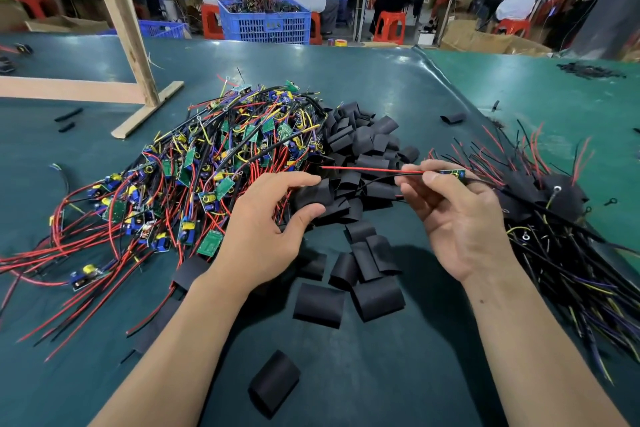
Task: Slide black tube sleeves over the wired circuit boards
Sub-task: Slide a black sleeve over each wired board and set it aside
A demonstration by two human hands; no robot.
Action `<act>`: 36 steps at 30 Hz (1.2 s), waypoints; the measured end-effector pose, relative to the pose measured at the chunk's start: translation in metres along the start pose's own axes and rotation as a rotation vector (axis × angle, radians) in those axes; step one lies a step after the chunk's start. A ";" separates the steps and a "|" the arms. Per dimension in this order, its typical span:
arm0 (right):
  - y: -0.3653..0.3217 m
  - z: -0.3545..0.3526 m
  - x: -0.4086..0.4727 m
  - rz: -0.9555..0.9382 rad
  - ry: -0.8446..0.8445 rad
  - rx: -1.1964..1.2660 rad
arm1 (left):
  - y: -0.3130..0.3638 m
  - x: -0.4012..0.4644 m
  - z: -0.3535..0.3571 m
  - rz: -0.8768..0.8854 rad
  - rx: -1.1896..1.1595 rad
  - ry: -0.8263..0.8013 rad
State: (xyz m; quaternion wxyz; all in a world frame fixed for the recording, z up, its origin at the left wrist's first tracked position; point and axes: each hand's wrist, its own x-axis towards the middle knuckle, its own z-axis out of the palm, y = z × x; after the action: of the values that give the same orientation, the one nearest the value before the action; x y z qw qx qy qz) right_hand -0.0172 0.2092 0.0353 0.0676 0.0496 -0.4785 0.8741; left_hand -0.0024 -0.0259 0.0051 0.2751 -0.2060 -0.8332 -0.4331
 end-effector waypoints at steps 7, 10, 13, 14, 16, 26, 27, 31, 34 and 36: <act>-0.003 0.003 0.000 0.025 0.053 0.106 | 0.000 -0.001 0.001 -0.041 -0.009 0.015; -0.003 0.001 0.001 0.051 0.117 0.191 | 0.002 -0.001 0.001 -0.039 -0.032 -0.005; 0.002 0.003 0.001 0.040 0.124 0.150 | 0.004 -0.001 0.002 -0.015 -0.035 0.001; 0.003 0.004 0.001 0.041 0.120 0.137 | 0.005 -0.001 0.003 -0.004 -0.033 0.014; 0.005 0.005 0.000 0.042 0.109 0.114 | 0.005 0.000 0.003 0.026 -0.017 0.051; 0.009 0.010 -0.003 0.033 0.095 0.011 | 0.006 0.003 0.003 0.065 0.025 0.221; 0.009 0.010 -0.003 0.032 0.097 0.003 | 0.006 0.003 0.003 0.072 0.036 0.234; 0.008 0.011 -0.005 0.061 0.093 -0.013 | 0.005 0.003 0.004 0.098 0.067 0.263; 0.010 0.011 -0.005 0.096 0.116 -0.029 | 0.003 0.003 0.005 0.116 0.068 0.275; 0.011 0.010 -0.004 0.115 0.128 -0.040 | 0.002 0.003 0.005 0.118 0.075 0.276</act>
State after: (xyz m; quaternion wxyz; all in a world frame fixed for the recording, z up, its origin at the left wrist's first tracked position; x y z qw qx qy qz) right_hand -0.0145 0.1943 0.0313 0.0488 -0.0351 -0.4927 0.8681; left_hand -0.0051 -0.0204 0.0059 0.4196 -0.1828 -0.7896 -0.4088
